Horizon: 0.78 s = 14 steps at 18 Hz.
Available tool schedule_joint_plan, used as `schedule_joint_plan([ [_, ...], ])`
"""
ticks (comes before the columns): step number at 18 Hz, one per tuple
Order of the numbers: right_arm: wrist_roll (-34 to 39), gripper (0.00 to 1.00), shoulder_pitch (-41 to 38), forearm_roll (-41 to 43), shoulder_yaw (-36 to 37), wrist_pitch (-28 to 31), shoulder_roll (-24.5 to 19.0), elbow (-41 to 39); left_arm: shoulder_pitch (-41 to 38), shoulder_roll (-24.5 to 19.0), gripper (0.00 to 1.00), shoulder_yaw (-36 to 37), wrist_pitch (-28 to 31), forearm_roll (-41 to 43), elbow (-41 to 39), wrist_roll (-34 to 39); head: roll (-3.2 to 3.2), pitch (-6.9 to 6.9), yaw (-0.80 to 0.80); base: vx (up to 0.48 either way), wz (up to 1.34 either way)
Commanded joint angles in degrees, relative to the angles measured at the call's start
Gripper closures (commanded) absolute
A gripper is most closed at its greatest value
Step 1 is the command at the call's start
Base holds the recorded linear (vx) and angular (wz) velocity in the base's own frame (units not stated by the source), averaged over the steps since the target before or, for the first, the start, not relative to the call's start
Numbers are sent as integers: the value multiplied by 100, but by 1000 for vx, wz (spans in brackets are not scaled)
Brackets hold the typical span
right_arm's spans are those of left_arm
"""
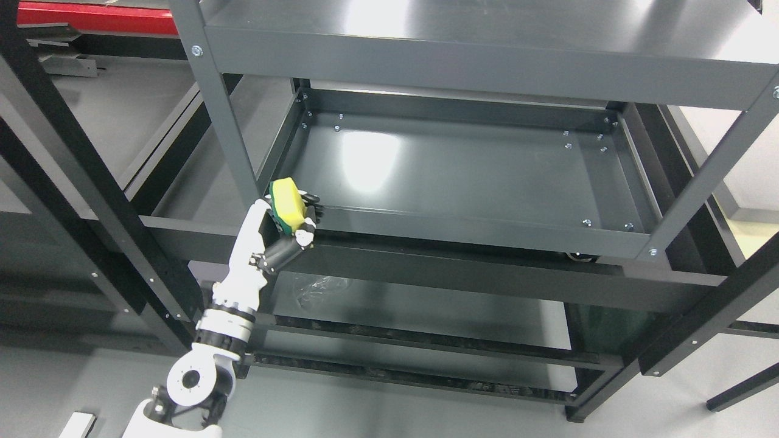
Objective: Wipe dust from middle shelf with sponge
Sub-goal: 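Withdraw the left hand holding the sponge down out of the shelf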
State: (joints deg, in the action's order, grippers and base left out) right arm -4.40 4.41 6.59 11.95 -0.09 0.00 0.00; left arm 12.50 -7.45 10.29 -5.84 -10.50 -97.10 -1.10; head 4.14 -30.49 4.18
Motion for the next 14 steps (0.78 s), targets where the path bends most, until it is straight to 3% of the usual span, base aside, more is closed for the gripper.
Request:
schedule_joint_plan([
  [1,27,0,-1,0,0,413,100,-100,-983,7,100,-307,-619,-13,-477,-206,0,0,0,12,-67],
  [4,27,0,-1,0,0,413,100,-100,-1705,103,100,-710,-884,-13,-468,-224,0,0,0,13,-78],
  [8,18,0,-1,0,0,413,100,-100,-1523,191,100,-1573,-578,-13,-468,-215,0,0,0,13,-72],
  [14,27,0,-1,0,0,413,100,-100,-1443,472,100,-1601,-392,-13,-468,-215,0,0,0,3,-18],
])
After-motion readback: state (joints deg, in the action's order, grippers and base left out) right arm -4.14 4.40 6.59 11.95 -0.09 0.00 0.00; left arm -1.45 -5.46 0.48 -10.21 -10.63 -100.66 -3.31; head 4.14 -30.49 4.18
